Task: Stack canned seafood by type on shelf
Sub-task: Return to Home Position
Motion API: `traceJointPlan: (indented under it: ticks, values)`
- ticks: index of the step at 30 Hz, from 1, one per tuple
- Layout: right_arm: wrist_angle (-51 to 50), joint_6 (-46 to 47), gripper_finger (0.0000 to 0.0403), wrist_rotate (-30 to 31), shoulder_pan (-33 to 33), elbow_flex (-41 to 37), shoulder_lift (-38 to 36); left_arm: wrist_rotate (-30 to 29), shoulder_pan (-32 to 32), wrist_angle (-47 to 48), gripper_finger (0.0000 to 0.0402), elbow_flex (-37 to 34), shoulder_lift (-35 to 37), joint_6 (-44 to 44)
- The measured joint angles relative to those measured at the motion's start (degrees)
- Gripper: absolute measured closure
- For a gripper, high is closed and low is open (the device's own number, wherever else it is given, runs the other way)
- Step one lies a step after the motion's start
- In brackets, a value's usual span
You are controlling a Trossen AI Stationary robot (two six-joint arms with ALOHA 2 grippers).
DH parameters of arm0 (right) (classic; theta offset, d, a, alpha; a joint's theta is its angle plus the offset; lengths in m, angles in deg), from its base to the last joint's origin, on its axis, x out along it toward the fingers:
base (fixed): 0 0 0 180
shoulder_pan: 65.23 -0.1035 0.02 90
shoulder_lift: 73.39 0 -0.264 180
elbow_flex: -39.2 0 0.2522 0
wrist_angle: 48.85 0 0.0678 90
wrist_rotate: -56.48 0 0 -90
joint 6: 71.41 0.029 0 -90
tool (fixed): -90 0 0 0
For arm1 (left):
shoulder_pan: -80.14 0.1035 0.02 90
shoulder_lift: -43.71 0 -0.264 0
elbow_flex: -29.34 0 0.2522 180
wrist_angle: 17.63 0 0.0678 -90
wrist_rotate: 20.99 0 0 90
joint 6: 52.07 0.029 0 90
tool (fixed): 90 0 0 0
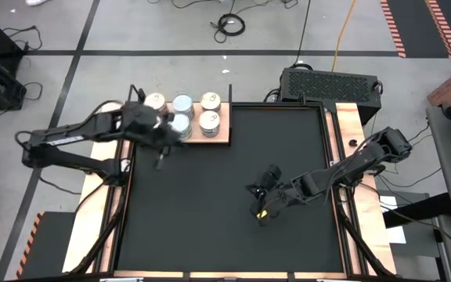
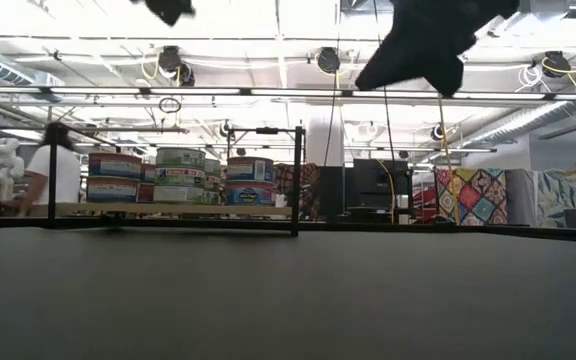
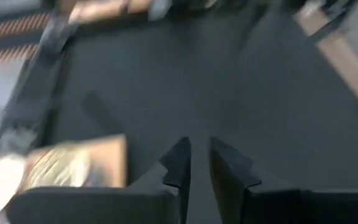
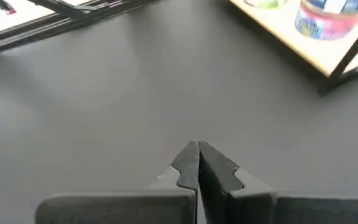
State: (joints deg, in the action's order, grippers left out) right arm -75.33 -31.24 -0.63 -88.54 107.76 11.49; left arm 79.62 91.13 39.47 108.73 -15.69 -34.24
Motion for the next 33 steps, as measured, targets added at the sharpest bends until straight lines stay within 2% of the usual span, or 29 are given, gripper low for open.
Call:
traceJointPlan:
  ticks: [3, 10, 14, 18, 23, 27, 30, 33]
  values:
    - [3.96, -4.77, 0.0403, -0.18, 0.0, 0.0, -0.82, 1.31, -6.48, -9.02, 0.0357, -3.89, 4.32, -4.28]
    - [9.86, -15.06, 0.0403, -0.19, 0.0, 0.0, -2.5, -4.81, -18.39, -28.68, 0.0397, -19.38, 13.02, -10.31]
    - [11.59, -19.36, 0.0403, -0.17, 0.07, 0.0, -3.91, -9.39, -21.53, -43.2, 0.0397, -30.22, 15.32, -12.81]
    - [11.31, -22.47, 0.0403, -0.09, 0.07, 0.0, -5.1, -9.57, -22.04, -54.12, 0.0397, -39.04, 15.56, -15.4]
    - [9.97, -24.87, 0.0403, -0.13, 0.09, -0.01, -5.4, -9.5, -22.01, -61.32, 0.0397, -46.01, 15.86, -19.26]
    - [7.5, -24.99, 0.0403, -0.17, 0.09, -1.04, -6.59, -7.32, -22.01, -62.13, 0.0397, -48.88, 18.87, -21.97]
    - [9.26, -24.51, 0.0403, 0.01, 0.15, -5.5, -9.74, -5.48, -22.01, -62.25, 0.0397, -50.98, 23.55, -22.99]
    - [15.57, -23.06, 0.0403, 0.03, 0.8, -12.68, -15.2, -5.32, -22.03, -62.13, 0.0397, -53.37, 29.46, -23.09]
